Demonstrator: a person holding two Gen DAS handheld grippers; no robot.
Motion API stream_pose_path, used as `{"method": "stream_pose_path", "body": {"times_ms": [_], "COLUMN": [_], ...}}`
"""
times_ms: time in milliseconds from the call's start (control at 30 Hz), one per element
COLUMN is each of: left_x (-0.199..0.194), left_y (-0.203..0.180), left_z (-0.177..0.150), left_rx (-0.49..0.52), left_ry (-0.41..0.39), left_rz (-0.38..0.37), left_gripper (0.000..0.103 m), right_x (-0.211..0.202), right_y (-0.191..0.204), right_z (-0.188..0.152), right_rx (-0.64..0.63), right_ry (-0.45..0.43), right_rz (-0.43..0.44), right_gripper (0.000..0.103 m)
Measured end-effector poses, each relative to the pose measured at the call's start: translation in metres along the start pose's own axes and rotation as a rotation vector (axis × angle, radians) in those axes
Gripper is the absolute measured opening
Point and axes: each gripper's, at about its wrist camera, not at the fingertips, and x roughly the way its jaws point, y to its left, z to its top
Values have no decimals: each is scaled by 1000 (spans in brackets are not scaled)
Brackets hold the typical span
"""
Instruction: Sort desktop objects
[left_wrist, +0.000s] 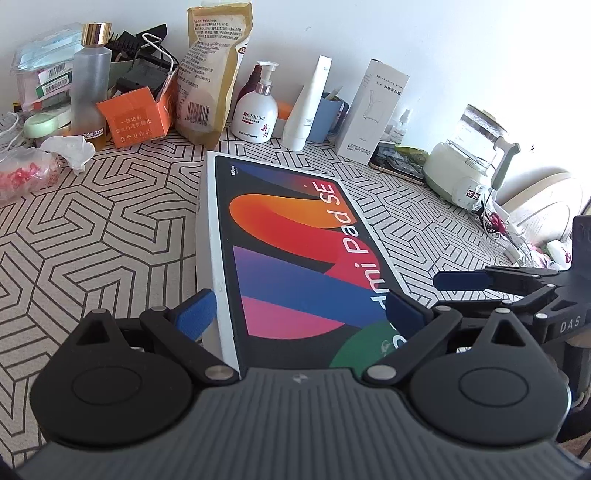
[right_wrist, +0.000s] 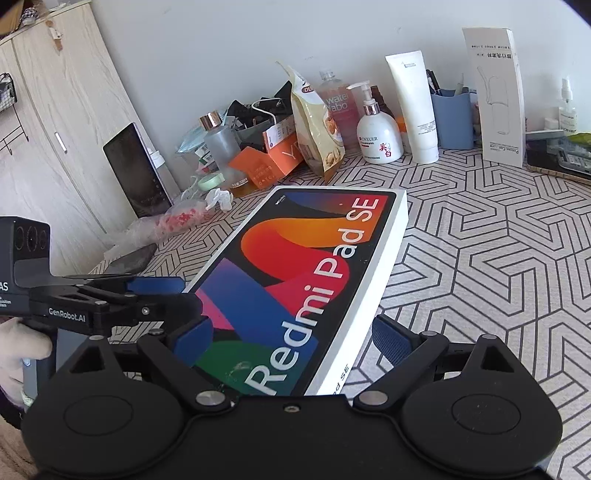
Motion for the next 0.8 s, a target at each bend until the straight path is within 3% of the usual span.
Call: {"method": "stream_pose_path", "body": {"times_ms": [300, 500, 800], "left_x": [-9, -17, -10], "left_y": [-19, -23, -29], "left_z": [-15, -27, -33], "left_rx": [42, 7, 10], "left_ry": [-2, -53, -34], "left_rz": [-22, 20, 5], "left_gripper": [99, 99, 99], "right_x": [-11, -10, -6], "right_y": [7, 8, 17], "right_z": [-17, -29, -37], "right_rx": [20, 1, -102], "right_ry": [-50, -28, -11], "right_rz": [48, 9, -69], "right_gripper": [96, 97, 96]}}
